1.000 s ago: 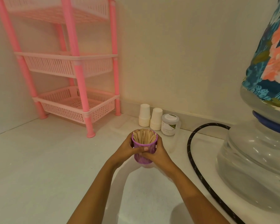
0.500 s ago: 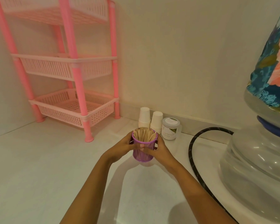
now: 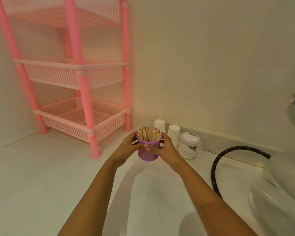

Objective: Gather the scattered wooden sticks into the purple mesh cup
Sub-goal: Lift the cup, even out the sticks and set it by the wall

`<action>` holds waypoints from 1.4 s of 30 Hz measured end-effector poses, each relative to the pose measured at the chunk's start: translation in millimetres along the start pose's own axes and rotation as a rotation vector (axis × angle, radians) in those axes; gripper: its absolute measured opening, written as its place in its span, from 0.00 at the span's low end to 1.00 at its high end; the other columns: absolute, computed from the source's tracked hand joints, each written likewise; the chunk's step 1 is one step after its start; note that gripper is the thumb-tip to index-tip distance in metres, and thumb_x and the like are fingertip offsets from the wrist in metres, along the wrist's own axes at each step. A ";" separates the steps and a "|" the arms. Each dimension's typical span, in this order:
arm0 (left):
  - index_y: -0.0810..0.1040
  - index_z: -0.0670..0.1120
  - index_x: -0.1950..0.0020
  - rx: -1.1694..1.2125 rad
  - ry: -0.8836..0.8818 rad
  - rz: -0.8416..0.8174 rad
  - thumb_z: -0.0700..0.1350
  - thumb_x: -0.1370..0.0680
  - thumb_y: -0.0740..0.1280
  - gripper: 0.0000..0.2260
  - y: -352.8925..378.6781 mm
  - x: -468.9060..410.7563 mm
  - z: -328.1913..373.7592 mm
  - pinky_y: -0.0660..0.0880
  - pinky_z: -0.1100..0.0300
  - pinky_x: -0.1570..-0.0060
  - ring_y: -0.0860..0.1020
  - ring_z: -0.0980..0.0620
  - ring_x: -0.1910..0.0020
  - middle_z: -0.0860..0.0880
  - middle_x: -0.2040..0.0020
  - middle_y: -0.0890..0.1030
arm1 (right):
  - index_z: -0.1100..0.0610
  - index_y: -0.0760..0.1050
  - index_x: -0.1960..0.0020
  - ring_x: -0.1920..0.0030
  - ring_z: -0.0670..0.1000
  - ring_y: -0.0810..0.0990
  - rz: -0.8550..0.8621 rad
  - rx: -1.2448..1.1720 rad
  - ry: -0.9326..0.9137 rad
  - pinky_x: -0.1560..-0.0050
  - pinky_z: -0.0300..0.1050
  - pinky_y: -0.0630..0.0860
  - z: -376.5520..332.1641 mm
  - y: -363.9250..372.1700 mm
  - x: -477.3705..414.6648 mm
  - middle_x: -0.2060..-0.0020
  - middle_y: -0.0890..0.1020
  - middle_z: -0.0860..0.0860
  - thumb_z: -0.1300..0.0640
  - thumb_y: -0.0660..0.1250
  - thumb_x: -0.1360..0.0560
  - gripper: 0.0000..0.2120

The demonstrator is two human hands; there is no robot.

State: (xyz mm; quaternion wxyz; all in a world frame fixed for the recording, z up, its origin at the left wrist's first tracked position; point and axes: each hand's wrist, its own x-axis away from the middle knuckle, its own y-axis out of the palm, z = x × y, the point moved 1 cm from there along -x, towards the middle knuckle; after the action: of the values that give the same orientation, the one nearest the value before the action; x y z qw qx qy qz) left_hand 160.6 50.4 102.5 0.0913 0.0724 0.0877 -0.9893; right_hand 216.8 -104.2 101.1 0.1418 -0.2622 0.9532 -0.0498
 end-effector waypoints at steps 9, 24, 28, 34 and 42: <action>0.69 0.43 0.31 0.012 0.001 0.059 0.35 0.29 0.72 0.28 -27.2 -39.9 -21.0 0.76 0.63 0.45 0.74 0.49 0.36 0.46 0.36 0.76 | 0.51 0.68 0.36 0.43 0.47 0.73 0.021 0.024 0.021 0.51 0.36 0.75 23.0 23.8 -57.2 0.45 0.74 0.44 0.60 0.78 0.35 0.32; 0.67 0.43 0.30 -0.083 -0.117 0.050 0.33 0.27 0.70 0.27 -48.6 -62.2 -58.1 0.73 0.64 0.44 0.74 0.50 0.38 0.47 0.35 0.75 | 0.55 0.69 0.34 0.43 0.47 0.73 -0.058 0.073 0.144 0.44 0.41 0.73 53.8 48.0 -89.2 0.38 0.76 0.52 0.62 0.78 0.36 0.34; 0.67 0.44 0.32 -0.112 -0.154 0.032 0.33 0.27 0.69 0.25 -50.5 -61.5 -63.3 0.73 0.67 0.47 0.74 0.52 0.39 0.47 0.35 0.75 | 0.56 0.65 0.32 0.37 0.51 0.73 -0.063 0.091 0.208 0.39 0.45 0.73 60.6 49.0 -86.9 0.34 0.74 0.54 0.62 0.77 0.35 0.35; 0.63 0.44 0.28 -0.117 -0.192 0.094 0.33 0.27 0.70 0.30 -47.5 -59.2 -66.0 0.71 0.57 0.39 0.70 0.47 0.31 0.48 0.33 0.72 | 0.57 0.62 0.30 0.32 0.54 0.69 -0.047 0.117 0.268 0.35 0.49 0.71 59.9 51.1 -83.2 0.31 0.70 0.54 0.62 0.75 0.32 0.35; 0.48 0.43 0.22 -0.258 -0.237 0.225 0.42 0.26 0.70 0.40 -29.5 -42.5 -56.2 0.61 0.49 0.29 0.60 0.47 0.25 0.46 0.24 0.61 | 0.58 0.56 0.26 0.31 0.58 0.68 -0.072 0.128 0.361 0.33 0.51 0.70 54.1 38.3 -60.2 0.28 0.65 0.56 0.55 0.69 0.26 0.34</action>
State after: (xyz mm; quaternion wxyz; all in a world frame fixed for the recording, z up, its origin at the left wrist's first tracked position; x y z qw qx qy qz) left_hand 203.4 96.6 59.3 0.2192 -0.0473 0.1935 -0.9551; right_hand 263.8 -41.5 57.6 -0.0169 -0.2736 0.9480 -0.1616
